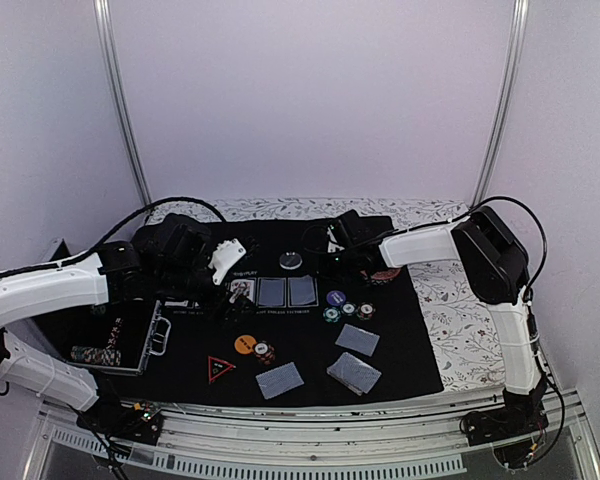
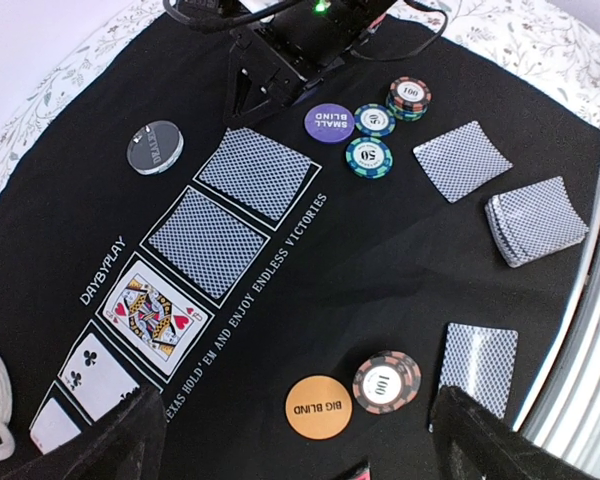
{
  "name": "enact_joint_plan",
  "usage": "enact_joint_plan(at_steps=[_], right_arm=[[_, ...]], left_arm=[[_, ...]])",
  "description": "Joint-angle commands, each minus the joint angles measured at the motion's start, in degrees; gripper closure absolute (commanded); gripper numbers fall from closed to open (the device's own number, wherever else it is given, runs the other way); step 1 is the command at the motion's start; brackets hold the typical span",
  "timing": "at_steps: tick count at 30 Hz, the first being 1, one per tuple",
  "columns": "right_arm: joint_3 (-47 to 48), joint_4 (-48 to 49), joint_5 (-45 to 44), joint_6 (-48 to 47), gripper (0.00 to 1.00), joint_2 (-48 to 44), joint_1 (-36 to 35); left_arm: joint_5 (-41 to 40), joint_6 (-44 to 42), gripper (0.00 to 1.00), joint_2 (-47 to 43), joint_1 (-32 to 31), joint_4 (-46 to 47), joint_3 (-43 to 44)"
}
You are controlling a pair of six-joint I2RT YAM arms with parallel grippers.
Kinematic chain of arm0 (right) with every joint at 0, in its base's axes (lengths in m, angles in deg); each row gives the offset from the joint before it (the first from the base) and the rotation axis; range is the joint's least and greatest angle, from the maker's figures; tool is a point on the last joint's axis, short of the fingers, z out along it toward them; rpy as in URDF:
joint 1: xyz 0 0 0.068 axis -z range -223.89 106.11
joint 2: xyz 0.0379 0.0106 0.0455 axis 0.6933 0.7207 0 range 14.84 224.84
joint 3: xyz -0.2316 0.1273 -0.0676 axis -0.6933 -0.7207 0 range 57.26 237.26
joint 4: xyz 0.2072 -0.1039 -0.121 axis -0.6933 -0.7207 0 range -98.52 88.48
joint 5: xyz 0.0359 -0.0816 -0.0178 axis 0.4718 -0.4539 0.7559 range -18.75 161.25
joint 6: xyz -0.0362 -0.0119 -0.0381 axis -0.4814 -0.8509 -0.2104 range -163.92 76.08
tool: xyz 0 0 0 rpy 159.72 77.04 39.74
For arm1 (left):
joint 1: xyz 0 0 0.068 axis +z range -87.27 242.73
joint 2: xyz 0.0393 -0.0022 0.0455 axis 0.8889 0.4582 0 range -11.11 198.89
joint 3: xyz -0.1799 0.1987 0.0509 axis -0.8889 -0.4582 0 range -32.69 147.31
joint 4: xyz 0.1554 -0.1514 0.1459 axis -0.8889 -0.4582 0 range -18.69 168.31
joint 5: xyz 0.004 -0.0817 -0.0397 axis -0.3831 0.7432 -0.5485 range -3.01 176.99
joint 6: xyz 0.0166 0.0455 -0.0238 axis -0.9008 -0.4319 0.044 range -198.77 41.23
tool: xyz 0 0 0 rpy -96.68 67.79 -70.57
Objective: Distribute texas hold em gaming equipment
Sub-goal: Place the poker card in the community card area, then reset both arms
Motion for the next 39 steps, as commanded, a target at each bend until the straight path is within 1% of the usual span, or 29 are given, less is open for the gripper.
enact_joint_plan(at_steps=[1, 7, 8, 11, 12, 14, 15, 16, 17, 20, 22, 24, 26, 27, 28, 30, 31, 33, 36, 39], right_arm=[[0.4, 0.2, 0.2, 0.0, 0.92, -0.8, 0.4], [-0.5, -1.2, -2.0, -1.2, 0.82, -5.5, 0.3], [-0.5, -1.6, -2.2, -1.5, 0.77, -6.5, 0.3], [-0.3, -2.5, -2.4, -2.6, 0.66, -10.0, 0.0], [0.2, -2.9, -2.5, -3.0, 0.61, -11.7, -0.2], [2.4, -5.4, -2.9, -5.6, 0.46, -14.3, -0.4], [3.5, -6.7, -2.7, -7.0, 0.32, -15.8, -0.4], [4.3, -7.7, -2.5, -9.3, 0.09, -17.4, -0.4], [4.7, -8.7, -2.8, -11.3, 0.00, -19.5, -0.3], [2.7, -10.0, -5.3, -18.4, 0.01, -27.7, 1.4], [-0.8, -9.6, -6.9, -22.1, 0.01, -33.9, 4.2], [-5.5, -8.5, -4.8, -24.4, 0.01, -40.6, 8.2], [-11.8, -4.3, -1.2, -25.4, 0.01, -47.7, 13.5], [-15.6, -2.0, 0.2, -25.4, 0.01, -51.6, 16.3], [-21.6, 0.7, 0.7, -25.4, 0.01, -55.1, 19.1], [-29.9, 6.1, 0.6, -25.8, 0.01, -63.3, 25.3], [-34.2, 9.1, 0.0, -26.7, 0.01, -66.5, 27.3], [-41.7, 14.2, -1.2, -28.0, 0.01, -71.8, 31.2], [-52.4, 22.8, -5.1, -30.5, 0.01, -77.4, 35.4], [-62.7, 33.0, -12.1, -32.4, 0.01, -79.3, 36.5]], left_arm=[[0.5, -0.1, 0.05, -0.4, 1.1, 0.0, -0.8], [1.0, -0.1, 0.05, -0.1, 1.3, 0.1, -0.9], [0.9, -0.1, 0.05, 0.0, 1.3, 0.1, -0.9], [0.7, -0.2, 0.05, 0.0, 1.6, 0.2, -0.8], [0.6, -0.2, 0.05, 0.0, 1.6, 0.3, -0.8], [0.1, -0.2, 0.05, -0.3, 2.0, 0.7, -0.8], [-0.2, -0.1, 0.05, -0.5, 2.2, 0.9, -0.8], [-0.7, -0.1, 0.05, -1.0, 2.6, 1.3, -0.8], [-1.2, 0.1, 0.05, -1.5, 3.0, 1.8, -0.9], [-3.1, 1.2, 0.05, -4.1, 6.0, 4.5, -1.2], [-3.9, 3.1, 0.03, -6.3, 10.1, 7.4, -1.1], [-3.4, 5.3, 0.02, -8.2, 17.7, 9.8, -0.7], [-2.1, 7.2, 0.02, -9.9, 25.4, 12.4, -0.3], [-2.0, 8.1, 0.02, -10.5, 28.7, 14.0, -0.5], [-2.6, 9.3, 0.02, -10.9, 32.1, 15.9, -1.3], [-4.2, 12.3, 0.02, -11.2, 37.8, 19.5, -3.0], [-5.2, 13.1, 0.02, -11.4, 40.4, 21.8, -4.3], [-7.3, 13.3, 0.02, -12.3, 44.1, 28.7, -8.3], [-10.4, 11.3, 0.02, -13.6, 48.1, 47.1, -16.9], [-15.2, 7.1, 0.02, -12.0, 49.7, 65.7, -26.1]])
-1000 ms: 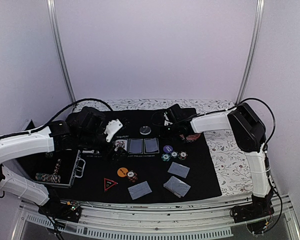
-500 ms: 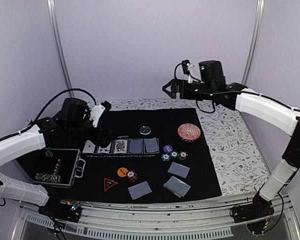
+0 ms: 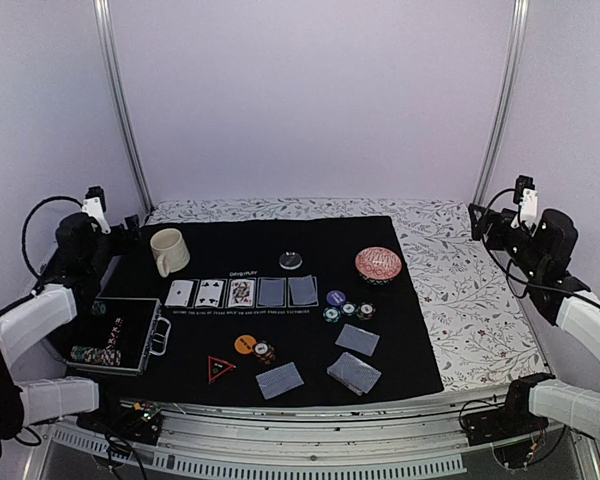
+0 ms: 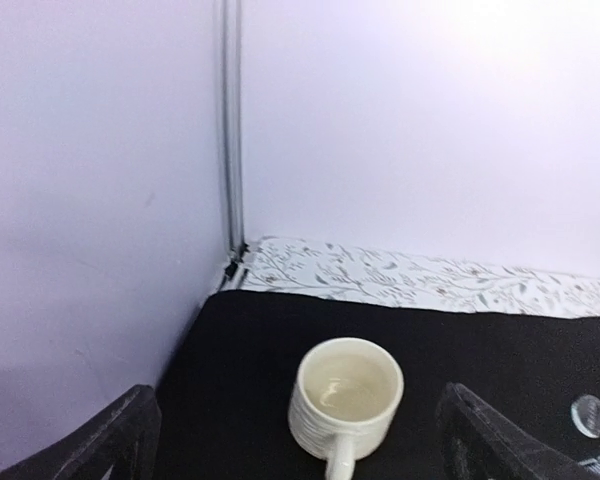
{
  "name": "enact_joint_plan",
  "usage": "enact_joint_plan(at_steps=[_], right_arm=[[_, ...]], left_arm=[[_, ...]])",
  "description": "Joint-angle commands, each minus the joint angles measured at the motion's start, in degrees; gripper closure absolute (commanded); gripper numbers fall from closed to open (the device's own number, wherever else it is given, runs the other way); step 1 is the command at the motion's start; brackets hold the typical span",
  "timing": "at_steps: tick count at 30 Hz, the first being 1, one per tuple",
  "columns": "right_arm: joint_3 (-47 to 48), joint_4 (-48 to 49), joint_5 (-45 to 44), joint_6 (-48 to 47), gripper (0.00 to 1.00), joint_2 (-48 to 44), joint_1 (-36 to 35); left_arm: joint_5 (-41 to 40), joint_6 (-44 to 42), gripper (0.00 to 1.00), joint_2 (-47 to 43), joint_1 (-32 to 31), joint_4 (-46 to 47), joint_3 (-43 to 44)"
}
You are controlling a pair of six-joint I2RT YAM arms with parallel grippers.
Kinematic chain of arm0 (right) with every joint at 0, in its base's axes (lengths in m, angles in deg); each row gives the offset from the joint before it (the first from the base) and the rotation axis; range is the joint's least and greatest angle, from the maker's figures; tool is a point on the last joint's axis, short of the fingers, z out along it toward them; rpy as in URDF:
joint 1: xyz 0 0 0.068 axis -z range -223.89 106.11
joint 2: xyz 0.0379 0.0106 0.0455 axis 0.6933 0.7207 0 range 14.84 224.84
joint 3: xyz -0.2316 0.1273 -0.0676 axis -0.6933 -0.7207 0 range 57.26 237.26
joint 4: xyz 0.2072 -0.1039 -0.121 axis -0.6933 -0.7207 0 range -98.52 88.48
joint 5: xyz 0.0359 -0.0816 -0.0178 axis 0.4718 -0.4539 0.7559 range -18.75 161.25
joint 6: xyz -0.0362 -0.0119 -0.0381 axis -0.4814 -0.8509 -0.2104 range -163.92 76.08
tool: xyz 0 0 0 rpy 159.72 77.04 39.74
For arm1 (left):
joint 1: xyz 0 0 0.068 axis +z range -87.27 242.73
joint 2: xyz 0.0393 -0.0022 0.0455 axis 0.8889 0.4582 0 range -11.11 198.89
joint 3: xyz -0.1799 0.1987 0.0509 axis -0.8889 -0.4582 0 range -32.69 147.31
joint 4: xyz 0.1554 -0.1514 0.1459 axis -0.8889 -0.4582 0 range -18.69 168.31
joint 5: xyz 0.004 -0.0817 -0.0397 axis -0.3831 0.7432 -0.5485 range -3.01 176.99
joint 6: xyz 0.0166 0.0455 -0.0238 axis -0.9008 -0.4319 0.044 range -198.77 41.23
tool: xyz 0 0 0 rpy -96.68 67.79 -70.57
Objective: Distribute texas hold em gaming equipment
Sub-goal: Reset both arms
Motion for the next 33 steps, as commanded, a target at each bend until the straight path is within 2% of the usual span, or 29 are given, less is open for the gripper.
enact_joint_plan(at_steps=[1, 4, 7, 9, 11, 12, 14, 16, 18, 19, 21, 23, 25, 28, 33], right_arm=[[-13.3, 19.5, -9.4, -4.9, 0.01, -1.7, 1.6], [-22.7, 34.5, -11.1, -6.6, 0.01, 0.5, 1.6], [-28.6, 42.4, -13.2, -8.1, 0.01, 4.1, 1.6], [-30.6, 46.8, -13.9, -9.2, 0.01, 8.2, 1.6], [-32.5, 53.0, -13.4, -9.7, 0.01, 13.3, 1.6], [-33.1, 57.2, -13.4, -11.3, 0.01, 16.1, 1.6], [-33.7, 64.1, -12.2, -12.6, 0.01, 19.1, 1.6], [-33.4, 69.2, -11.3, -14.3, 0.01, 23.2, 1.7], [-32.5, 75.5, -10.8, -15.3, 0.01, 29.7, 1.9], [-31.5, 76.5, -9.0, -16.2, 0.01, 33.3, 1.9], [-28.4, 75.0, -7.6, -17.9, 0.01, 37.6, 2.1], [-25.8, 67.7, -7.9, -16.0, 0.01, 36.6, 3.3], [-25.0, 67.2, -7.5, -15.3, 0.01, 37.0, 4.0], [-24.0, 64.8, -11.8, -13.1, 0.01, 36.9, 4.2], [-23.9, 64.6, -12.3, -12.5, 0.01, 36.9, 4.2]], left_arm=[[-6.2, -4.6, 0.02, 2.3, 2.5, 31.1, -11.3], [-2.6, -4.3, 0.02, 6.3, 2.7, 37.7, -16.6], [1.1, -2.7, 0.02, 10.3, 2.6, 45.3, -21.4], [-0.1, -2.7, 0.02, 13.9, 2.7, 51.0, -23.8], [2.2, -3.6, 0.02, 18.4, 2.8, 56.5, -25.1], [4.4, -4.4, 0.02, 19.4, 2.7, 56.9, -24.9], [3.9, -4.8, 0.02, 21.8, 2.6, 58.6, -24.3], [3.1, -4.4, 0.02, 26.3, 2.7, 65.0, -26.0], [3.4, -5.3, 0.02, 31.9, 2.7, 75.5, -27.5], [4.2, -5.2, 0.02, 31.7, 2.7, 74.2, -26.7], [5.2, -4.9, 0.02, 29.5, 2.6, 63.0, -23.0], [5.1, -6.3, 0.02, 31.1, 2.0, 63.5, -21.8], [4.7, -5.9, 0.02, 30.3, 1.6, 61.0, -21.4], [4.6, -6.4, 0.02, 30.8, 1.6, 62.4, -21.6], [4.4, -6.5, 0.02, 30.9, 1.5, 62.4, -21.6]])
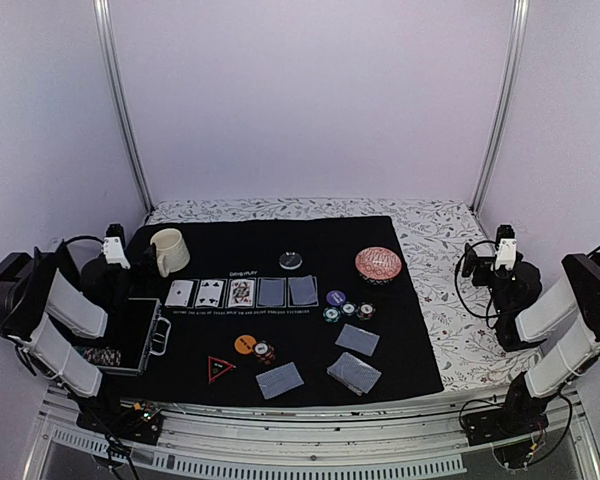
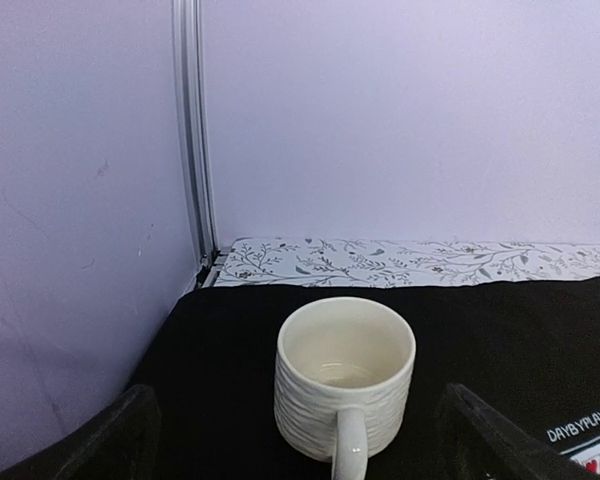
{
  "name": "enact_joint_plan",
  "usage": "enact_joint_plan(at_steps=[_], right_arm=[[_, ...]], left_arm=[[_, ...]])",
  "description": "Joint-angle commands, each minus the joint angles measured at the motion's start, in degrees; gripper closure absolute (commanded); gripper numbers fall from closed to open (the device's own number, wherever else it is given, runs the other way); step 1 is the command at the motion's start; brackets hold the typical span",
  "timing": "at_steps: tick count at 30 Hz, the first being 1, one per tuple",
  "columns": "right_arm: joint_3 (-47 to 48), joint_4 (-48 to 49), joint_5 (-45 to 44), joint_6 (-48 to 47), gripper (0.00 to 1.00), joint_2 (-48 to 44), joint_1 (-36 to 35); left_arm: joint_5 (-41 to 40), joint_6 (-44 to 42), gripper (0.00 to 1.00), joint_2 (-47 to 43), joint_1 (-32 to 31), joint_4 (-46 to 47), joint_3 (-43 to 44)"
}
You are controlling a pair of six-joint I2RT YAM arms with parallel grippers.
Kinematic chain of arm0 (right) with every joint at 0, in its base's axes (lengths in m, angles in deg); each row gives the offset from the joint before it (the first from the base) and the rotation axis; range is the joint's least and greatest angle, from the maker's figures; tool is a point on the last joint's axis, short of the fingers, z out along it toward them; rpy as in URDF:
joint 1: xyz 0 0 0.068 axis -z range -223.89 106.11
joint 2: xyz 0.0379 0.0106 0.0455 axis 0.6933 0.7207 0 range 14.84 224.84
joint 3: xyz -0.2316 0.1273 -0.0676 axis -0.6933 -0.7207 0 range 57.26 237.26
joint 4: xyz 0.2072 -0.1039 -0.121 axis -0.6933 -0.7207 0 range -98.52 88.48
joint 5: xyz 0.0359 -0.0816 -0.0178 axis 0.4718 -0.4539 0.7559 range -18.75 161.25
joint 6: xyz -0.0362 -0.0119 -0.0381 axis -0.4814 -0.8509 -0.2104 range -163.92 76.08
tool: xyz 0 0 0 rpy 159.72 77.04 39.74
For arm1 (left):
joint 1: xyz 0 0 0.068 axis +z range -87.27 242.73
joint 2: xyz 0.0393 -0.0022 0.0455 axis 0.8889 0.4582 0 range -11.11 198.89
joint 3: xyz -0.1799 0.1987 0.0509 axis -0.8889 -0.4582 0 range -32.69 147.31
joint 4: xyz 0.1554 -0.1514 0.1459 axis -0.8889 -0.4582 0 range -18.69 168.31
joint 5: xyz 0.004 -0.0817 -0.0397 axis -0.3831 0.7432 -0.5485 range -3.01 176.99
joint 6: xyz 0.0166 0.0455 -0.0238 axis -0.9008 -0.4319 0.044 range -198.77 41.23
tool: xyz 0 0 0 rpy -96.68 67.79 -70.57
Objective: Distribute texas hold em gaming equipment
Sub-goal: Reset both arms
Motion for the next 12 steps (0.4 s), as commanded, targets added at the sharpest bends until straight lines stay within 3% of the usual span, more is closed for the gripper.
enact_joint_plan(at_steps=[1, 12], right_arm=[[0.8, -1.3, -1.6, 1.4, 0.01, 0.2, 0.3], [0.8, -1.2, -1.5, 1.5, 0.01, 0.2, 0.3]], left_arm=[[0.0, -0.9, 0.02, 0.4, -0.4, 0.2, 0.5], [-0.3, -1.0, 0.02, 0.3, -0.6, 0.2, 0.5]])
